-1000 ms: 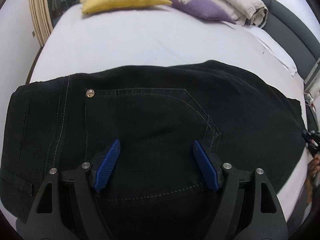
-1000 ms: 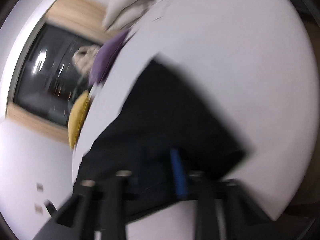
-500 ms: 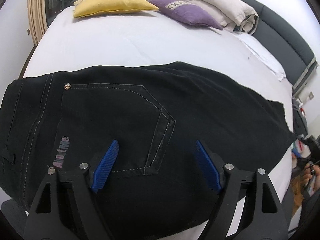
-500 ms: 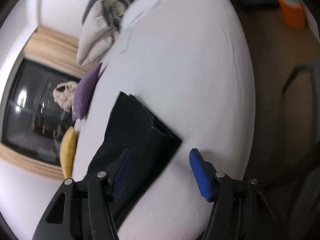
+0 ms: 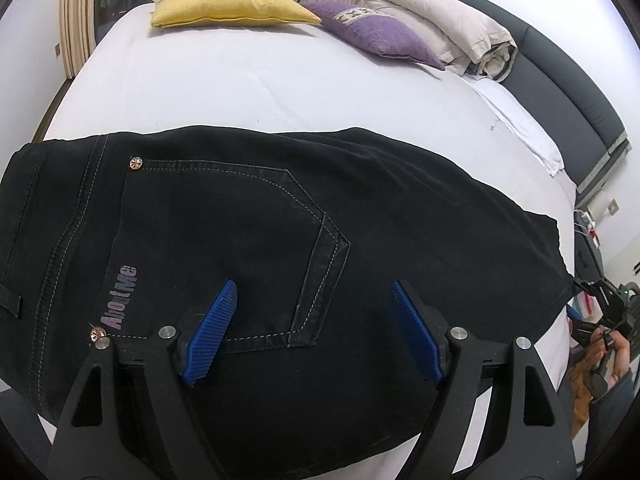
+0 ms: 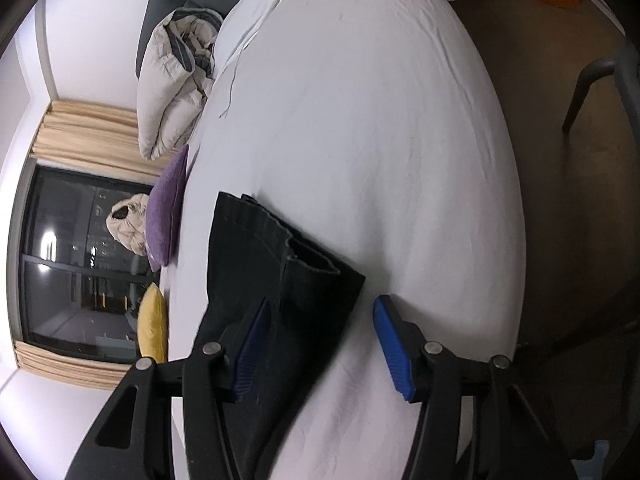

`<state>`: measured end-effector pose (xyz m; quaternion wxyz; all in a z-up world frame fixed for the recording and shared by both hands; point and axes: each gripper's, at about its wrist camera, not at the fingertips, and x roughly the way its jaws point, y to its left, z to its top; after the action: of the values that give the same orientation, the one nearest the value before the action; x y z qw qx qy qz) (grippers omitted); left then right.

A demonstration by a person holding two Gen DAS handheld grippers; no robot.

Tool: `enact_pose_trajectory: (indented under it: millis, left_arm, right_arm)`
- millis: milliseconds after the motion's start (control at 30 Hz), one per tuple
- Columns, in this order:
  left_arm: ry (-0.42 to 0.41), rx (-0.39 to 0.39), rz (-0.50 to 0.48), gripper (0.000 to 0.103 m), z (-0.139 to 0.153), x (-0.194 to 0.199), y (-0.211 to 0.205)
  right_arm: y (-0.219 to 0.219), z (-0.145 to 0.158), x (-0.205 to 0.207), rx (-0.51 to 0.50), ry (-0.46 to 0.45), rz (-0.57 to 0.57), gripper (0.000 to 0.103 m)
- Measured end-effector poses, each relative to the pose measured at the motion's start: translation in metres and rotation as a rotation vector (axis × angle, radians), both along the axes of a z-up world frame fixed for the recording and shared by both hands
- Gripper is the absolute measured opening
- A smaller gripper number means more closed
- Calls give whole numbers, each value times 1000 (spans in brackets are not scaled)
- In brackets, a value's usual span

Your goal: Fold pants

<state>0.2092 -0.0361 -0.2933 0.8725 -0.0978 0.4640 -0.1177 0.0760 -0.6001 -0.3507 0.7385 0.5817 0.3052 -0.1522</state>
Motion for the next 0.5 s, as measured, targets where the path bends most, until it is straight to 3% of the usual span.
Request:
enact_pose_trajectory:
  millis: [133,300,500]
  left_arm:
    - [0,-4,3,78,0,1,1]
    - [-1,-4,3,78,0,2,2]
    - [10,-19,11,78,2,4,2]
  right_arm:
    - [-1,-1,7,21,-42,0,53]
    - [-3,-13,14,97,-78,-2,26]
    - [-6,-21,9,137,-142,-17,16]
